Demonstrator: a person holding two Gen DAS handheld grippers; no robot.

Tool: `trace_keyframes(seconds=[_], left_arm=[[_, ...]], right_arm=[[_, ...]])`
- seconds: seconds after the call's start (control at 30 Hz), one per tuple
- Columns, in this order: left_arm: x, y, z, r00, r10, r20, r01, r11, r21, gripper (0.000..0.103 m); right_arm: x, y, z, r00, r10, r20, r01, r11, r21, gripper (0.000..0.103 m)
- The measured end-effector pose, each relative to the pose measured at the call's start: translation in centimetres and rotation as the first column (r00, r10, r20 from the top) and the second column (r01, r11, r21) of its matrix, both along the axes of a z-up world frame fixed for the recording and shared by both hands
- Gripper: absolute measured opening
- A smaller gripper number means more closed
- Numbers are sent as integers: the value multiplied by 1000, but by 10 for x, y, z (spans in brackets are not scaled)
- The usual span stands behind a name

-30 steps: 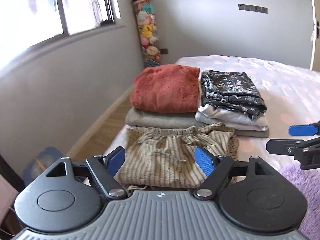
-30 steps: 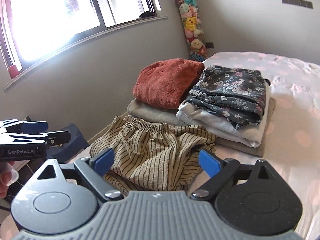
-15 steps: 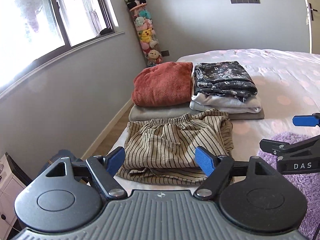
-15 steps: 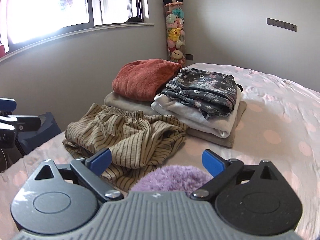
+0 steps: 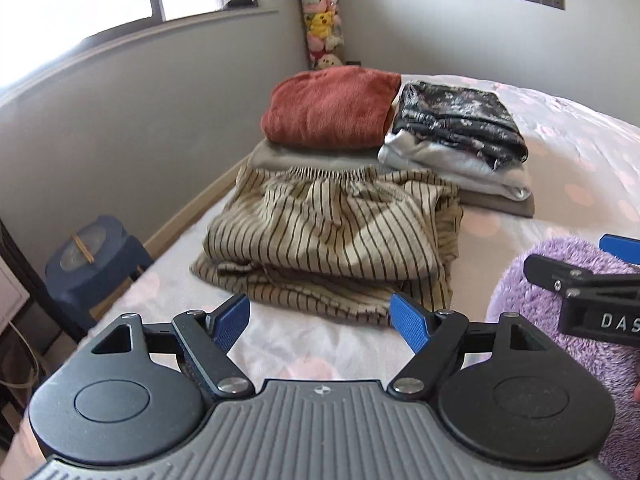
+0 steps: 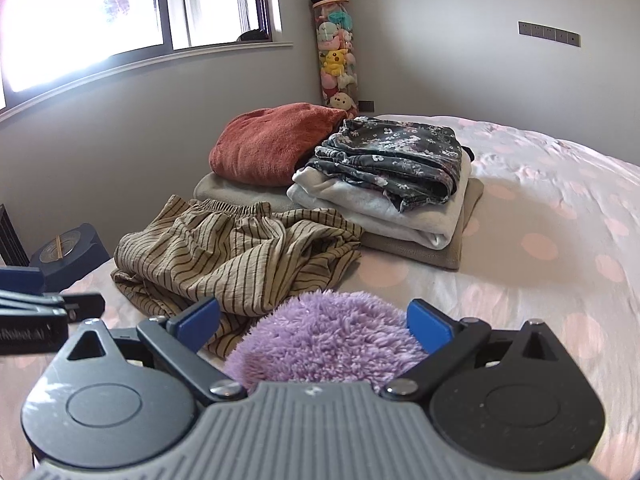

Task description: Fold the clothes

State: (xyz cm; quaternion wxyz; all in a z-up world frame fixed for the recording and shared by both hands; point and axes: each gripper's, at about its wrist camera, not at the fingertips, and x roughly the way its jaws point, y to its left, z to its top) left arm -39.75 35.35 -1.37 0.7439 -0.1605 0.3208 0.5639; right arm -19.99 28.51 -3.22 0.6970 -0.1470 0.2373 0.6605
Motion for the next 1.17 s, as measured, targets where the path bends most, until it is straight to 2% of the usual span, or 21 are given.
trace_keyframes(seconds=[0.1, 1.17], left_arm=[[-1, 0, -6, 1000, 3, 19, -2, 1000, -21, 77], [-1, -12, -4, 999, 0, 38, -1, 1000, 7, 77]], right_arm=[[0, 2, -2, 1000, 4, -5, -4, 1000, -8, 101], [0, 3, -3, 1000, 7, -6, -7, 1000, -9, 101]])
